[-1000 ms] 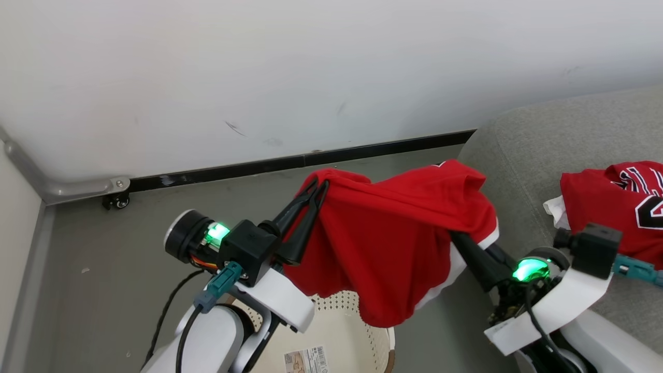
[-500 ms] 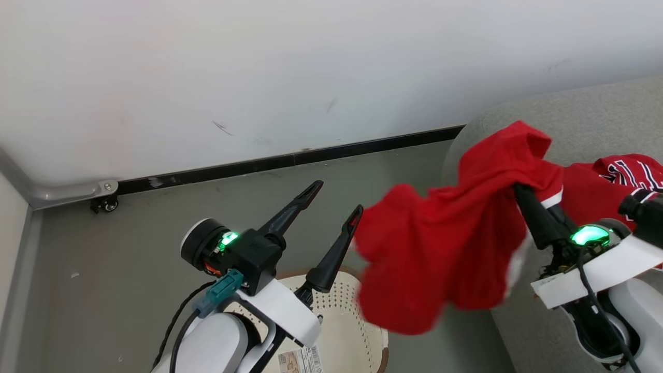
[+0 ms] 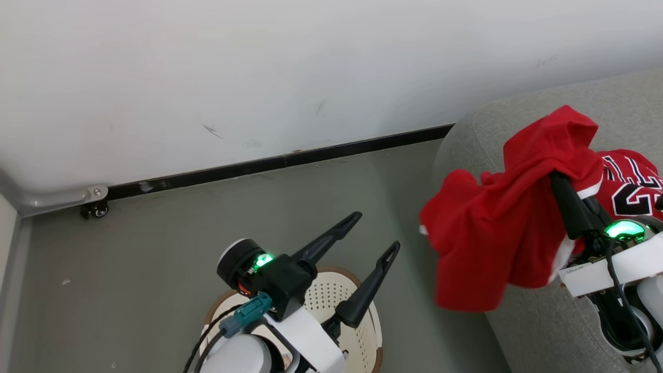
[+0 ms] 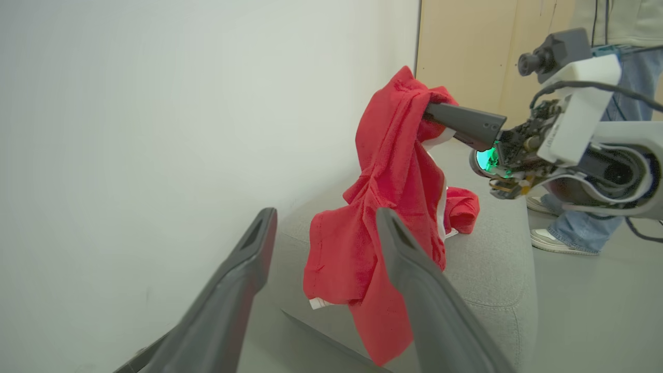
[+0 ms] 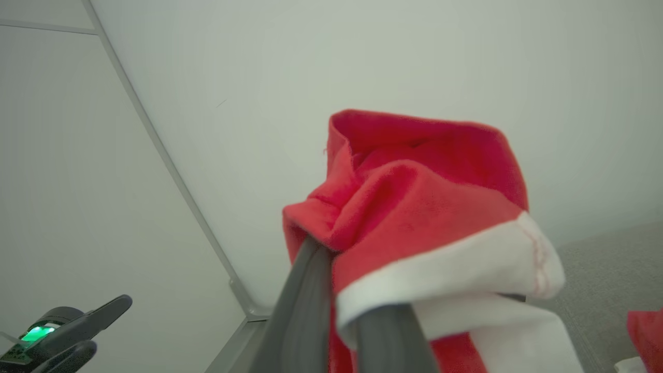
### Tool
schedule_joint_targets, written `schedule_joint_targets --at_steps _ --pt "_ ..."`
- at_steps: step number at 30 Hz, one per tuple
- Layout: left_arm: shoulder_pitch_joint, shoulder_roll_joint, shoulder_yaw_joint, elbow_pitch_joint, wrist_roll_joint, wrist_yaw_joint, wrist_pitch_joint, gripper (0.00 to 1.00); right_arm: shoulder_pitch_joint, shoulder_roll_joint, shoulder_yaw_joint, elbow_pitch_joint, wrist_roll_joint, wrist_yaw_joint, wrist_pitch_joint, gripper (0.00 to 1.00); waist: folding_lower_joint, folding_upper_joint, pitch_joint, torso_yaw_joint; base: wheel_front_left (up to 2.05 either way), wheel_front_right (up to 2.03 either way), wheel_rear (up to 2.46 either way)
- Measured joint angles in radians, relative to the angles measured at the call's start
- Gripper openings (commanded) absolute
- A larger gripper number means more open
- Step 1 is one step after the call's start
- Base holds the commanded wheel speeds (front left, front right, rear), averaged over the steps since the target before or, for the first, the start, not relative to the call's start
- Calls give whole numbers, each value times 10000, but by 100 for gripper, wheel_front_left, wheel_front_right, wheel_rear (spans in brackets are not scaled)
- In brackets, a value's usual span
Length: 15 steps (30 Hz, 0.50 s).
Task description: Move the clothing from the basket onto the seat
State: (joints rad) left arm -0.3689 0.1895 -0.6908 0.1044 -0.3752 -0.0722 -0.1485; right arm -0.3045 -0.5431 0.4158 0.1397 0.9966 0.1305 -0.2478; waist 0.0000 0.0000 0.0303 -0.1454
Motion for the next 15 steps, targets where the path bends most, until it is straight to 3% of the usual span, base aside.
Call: schedule_joint_targets --at_steps 15 --pt "51 -132 -617 -44 -2 -259 163 100 424 10 -301 -81 -284 0 0 0 0 0 -18 -413 0 0 0"
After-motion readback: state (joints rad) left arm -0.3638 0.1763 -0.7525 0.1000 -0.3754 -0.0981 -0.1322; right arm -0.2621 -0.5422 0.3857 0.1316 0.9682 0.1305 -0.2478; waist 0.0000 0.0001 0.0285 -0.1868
